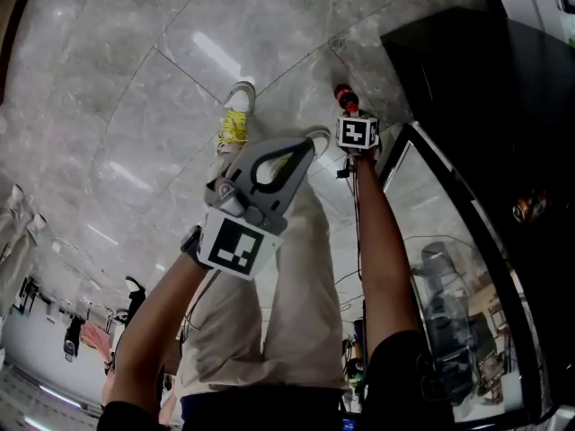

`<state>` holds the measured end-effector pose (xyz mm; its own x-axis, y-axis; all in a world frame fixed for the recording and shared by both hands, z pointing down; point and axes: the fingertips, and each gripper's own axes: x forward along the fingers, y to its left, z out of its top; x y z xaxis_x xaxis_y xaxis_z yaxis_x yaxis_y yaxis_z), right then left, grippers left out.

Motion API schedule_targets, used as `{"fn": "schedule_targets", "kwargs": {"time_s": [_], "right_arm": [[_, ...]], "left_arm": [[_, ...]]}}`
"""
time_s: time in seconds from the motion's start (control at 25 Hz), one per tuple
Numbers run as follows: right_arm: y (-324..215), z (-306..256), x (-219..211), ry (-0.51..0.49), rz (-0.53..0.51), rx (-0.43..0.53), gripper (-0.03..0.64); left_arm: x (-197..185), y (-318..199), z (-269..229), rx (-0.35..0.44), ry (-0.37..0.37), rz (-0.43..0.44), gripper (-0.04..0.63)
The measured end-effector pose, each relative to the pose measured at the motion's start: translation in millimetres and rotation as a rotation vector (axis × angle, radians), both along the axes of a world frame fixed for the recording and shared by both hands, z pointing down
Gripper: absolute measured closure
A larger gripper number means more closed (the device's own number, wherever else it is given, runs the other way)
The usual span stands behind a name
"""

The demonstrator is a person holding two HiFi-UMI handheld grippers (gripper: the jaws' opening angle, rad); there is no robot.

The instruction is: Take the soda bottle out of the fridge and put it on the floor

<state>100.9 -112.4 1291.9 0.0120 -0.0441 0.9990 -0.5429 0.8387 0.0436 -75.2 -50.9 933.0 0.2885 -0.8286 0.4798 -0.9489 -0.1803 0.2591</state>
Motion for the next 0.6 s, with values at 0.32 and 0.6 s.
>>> {"fn": "schedule_targets", "kwargs": {"time_s": [0.32, 0.6], "right_arm": [[5.0, -129.1, 21.2, 0.032, 0.224, 0.074, 0.545], [16.8, -335.6, 11.5, -0.147, 0.358, 0.129, 0.614]], "left_arm": [[13.2, 8.2, -85.0, -0.004, -0.027, 0.072, 0.577], [19.4, 13.5, -239.6, 0.046, -0.056, 0.132, 0.577]]}}
